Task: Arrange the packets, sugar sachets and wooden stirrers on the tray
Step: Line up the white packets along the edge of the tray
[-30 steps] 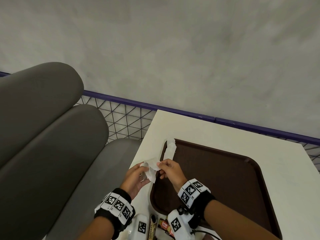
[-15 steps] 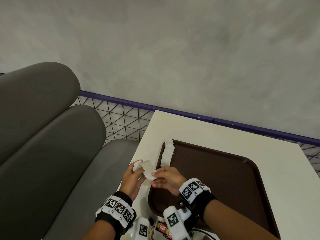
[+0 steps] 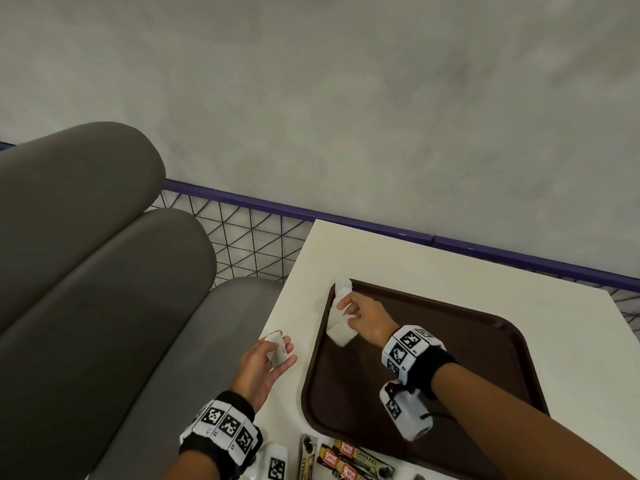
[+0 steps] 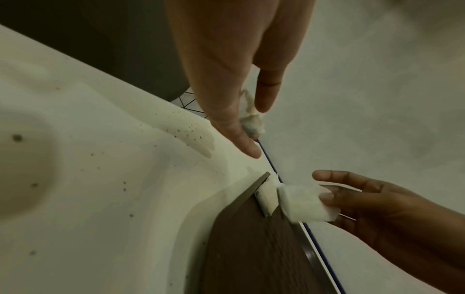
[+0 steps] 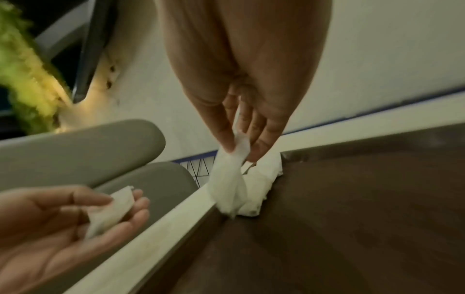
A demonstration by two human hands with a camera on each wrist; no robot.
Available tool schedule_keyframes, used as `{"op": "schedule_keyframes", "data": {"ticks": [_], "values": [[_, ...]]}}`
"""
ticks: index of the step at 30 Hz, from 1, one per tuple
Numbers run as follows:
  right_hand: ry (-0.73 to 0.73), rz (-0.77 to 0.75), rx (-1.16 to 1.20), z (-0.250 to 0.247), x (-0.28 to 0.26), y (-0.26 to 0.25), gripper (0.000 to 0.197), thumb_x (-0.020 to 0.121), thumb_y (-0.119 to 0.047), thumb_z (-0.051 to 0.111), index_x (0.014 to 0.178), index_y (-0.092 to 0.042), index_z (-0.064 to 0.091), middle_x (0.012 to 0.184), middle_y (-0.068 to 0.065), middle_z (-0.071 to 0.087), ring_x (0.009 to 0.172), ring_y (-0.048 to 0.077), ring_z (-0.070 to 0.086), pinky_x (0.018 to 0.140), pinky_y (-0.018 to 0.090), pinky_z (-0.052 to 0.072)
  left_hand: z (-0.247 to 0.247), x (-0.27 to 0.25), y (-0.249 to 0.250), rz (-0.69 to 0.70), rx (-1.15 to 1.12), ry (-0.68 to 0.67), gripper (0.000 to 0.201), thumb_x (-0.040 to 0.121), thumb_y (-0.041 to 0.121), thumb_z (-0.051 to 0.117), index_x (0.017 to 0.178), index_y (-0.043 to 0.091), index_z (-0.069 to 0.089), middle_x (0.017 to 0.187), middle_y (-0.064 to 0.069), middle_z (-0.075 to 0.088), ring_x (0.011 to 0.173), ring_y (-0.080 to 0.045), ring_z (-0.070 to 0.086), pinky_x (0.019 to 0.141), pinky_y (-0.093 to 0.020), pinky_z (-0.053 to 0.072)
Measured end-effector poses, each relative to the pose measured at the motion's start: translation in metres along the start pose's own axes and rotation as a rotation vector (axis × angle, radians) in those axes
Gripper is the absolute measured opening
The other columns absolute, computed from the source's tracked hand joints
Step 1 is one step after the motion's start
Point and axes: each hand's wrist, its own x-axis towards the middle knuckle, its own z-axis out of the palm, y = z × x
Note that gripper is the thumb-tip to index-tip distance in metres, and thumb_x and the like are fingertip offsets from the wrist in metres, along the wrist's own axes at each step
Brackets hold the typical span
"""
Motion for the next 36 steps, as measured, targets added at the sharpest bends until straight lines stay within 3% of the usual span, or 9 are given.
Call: {"op": "schedule_keyframes", "data": {"ticks": [5, 8, 14, 19, 23, 27, 31, 34, 36], "values": [[-0.227, 0.010, -0.027, 0.001, 0.014, 0.004, 0.029, 0.080, 0.008, 0.054, 0.095, -0.014, 0.063, 0.090, 0.008, 0.058, 0.079, 0.012, 0.052, 0.066, 0.014, 0.041, -0.006, 0.000, 0.005, 0.000, 0.023, -0.007, 0.026, 0.093, -0.001, 0.040, 0.115, 0.001, 0.054, 0.104, -0.017, 0.061, 0.099, -0.028, 0.059, 0.074, -0.035, 0.058], [-0.134, 0.023, -0.087, 0.010, 0.021, 0.007, 0.025, 0.081, 0.005, 0.053, 0.100, -0.008, 0.065, 0.089, 0.006, 0.058, 0.083, 0.014, 0.053, 0.066, 0.014, 0.041, -0.008, 0.002, 0.005, -0.003, 0.039, -0.006, 0.028, 0.091, -0.005, 0.037, 0.111, 0.001, 0.055, 0.101, -0.016, 0.061, 0.096, -0.027, 0.059, 0.072, -0.034, 0.059], [0.081, 0.005, -0.038, 0.033, 0.030, 0.010, 0.025, 0.080, 0.006, 0.046, 0.088, -0.009, 0.064, 0.084, 0.004, 0.058, 0.078, 0.017, 0.054, 0.071, 0.026, 0.045, -0.013, 0.002, 0.005, -0.017, 0.100, -0.006, 0.027, 0.096, 0.001, 0.037, 0.111, 0.001, 0.059, 0.103, -0.016, 0.062, 0.102, -0.029, 0.058, 0.073, -0.035, 0.059], [0.124, -0.034, -0.024, 0.040, 0.033, 0.012, 0.026, 0.080, 0.008, 0.044, 0.094, -0.002, 0.064, 0.079, -0.001, 0.054, 0.081, 0.016, 0.052, 0.063, 0.013, 0.041, -0.013, 0.002, 0.004, -0.012, 0.150, 0.006, 0.023, 0.096, 0.011, 0.046, 0.113, 0.007, 0.062, 0.115, -0.009, 0.058, 0.110, -0.028, 0.054, 0.074, -0.036, 0.059], [0.164, -0.048, -0.081, 0.039, 0.028, 0.017, 0.027, 0.081, 0.000, 0.057, 0.107, -0.010, 0.061, 0.098, -0.004, 0.049, 0.099, 0.015, 0.043, 0.090, 0.025, 0.041, -0.011, 0.001, 0.003, 0.005, 0.213, 0.007, 0.024, 0.094, 0.013, 0.050, 0.114, 0.011, 0.063, 0.114, -0.005, 0.057, 0.106, -0.022, 0.054, 0.081, -0.037, 0.056], [0.195, -0.035, -0.028, 0.030, 0.019, 0.018, 0.033, 0.081, -0.007, 0.065, 0.112, -0.012, 0.057, 0.103, -0.004, 0.045, 0.107, 0.018, 0.040, 0.099, 0.030, 0.038, -0.007, 0.000, 0.001, 0.010, 0.270, 0.032, 0.020, 0.091, 0.005, 0.054, 0.109, 0.010, 0.061, 0.102, -0.009, 0.062, 0.096, -0.023, 0.059, 0.072, -0.032, 0.057], [0.211, -0.038, 0.011, 0.026, 0.005, 0.018, 0.035, 0.078, -0.014, 0.070, 0.110, -0.014, 0.055, 0.104, -0.004, 0.045, 0.102, 0.011, 0.035, 0.090, 0.021, 0.034, 0.002, -0.003, -0.001, 0.015, 0.341, 0.026, 0.004, 0.088, 0.007, 0.060, 0.091, 0.009, 0.063, 0.087, -0.007, 0.063, 0.081, -0.018, 0.061, 0.072, -0.032, 0.055], [0.227, -0.121, 0.023, 0.027, -0.007, 0.015, 0.023, 0.082, -0.021, 0.067, 0.101, -0.022, 0.054, 0.095, -0.008, 0.047, 0.092, 0.006, 0.037, 0.083, 0.017, 0.035, 0.007, -0.005, -0.003, 0.026, 0.365, 0.000, 0.004, 0.088, 0.011, 0.062, 0.085, 0.011, 0.065, 0.082, -0.003, 0.063, 0.078, -0.015, 0.060, 0.075, -0.032, 0.054], [0.143, -0.168, 0.042, 0.031, -0.014, 0.007, 0.013, 0.084, -0.026, 0.065, 0.096, -0.024, 0.060, 0.090, -0.010, 0.053, 0.084, 0.000, 0.041, 0.073, 0.012, 0.035, 0.010, -0.005, -0.004, 0.041, 0.380, -0.013, 0.004, 0.088, 0.011, 0.062, 0.085, 0.012, 0.065, 0.085, -0.003, 0.063, 0.080, -0.015, 0.059, 0.074, -0.031, 0.054]]}}
